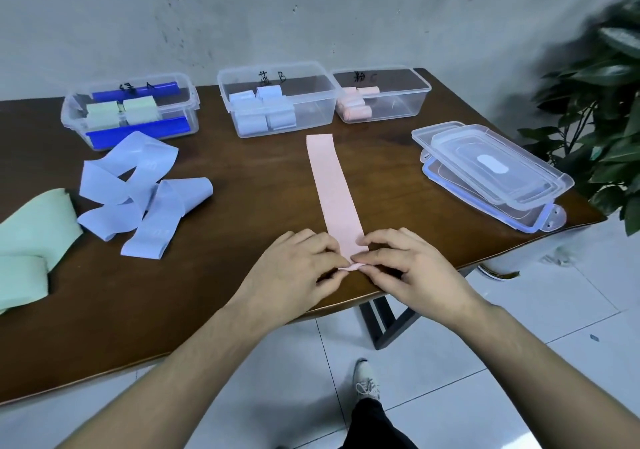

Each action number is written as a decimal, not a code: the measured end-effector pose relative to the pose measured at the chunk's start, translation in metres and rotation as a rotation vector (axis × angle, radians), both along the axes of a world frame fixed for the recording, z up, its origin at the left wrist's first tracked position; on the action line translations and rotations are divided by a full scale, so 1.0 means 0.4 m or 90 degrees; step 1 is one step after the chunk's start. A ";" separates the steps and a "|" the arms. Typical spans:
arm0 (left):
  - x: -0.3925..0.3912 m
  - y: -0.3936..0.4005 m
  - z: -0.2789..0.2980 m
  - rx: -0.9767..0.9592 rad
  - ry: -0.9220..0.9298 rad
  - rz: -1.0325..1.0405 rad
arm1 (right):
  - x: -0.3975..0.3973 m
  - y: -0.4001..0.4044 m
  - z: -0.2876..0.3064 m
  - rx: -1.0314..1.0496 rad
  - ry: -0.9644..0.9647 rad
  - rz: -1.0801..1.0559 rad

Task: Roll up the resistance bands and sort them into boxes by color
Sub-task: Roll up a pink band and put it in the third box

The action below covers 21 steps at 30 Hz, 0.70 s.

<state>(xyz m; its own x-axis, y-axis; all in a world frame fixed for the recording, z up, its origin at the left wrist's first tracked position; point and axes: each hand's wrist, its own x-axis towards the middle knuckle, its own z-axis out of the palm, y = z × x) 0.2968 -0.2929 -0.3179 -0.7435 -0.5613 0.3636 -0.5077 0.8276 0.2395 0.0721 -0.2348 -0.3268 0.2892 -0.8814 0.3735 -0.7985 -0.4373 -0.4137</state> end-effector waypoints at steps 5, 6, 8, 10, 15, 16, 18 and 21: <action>0.000 -0.002 -0.005 -0.015 0.020 -0.018 | 0.024 0.002 0.006 -0.057 0.011 -0.010; 0.000 -0.001 -0.005 -0.010 0.017 -0.026 | 0.028 0.002 0.005 -0.061 0.013 -0.012; 0.000 0.001 -0.003 -0.003 0.015 -0.040 | 0.034 0.004 0.003 -0.062 0.015 -0.016; 0.000 0.002 -0.002 -0.002 0.021 -0.043 | 0.038 0.009 -0.002 -0.058 0.009 -0.017; 0.003 0.003 0.006 0.066 0.071 0.002 | 0.042 0.029 0.010 0.017 -0.092 -0.045; 0.003 0.003 0.008 0.074 0.073 0.008 | 0.043 0.030 0.016 0.037 -0.105 -0.052; 0.003 0.003 0.013 0.097 0.072 0.012 | 0.047 0.026 0.025 0.055 -0.112 -0.057; 0.003 0.000 0.016 0.154 0.082 0.024 | 0.052 0.018 0.024 0.063 -0.107 -0.060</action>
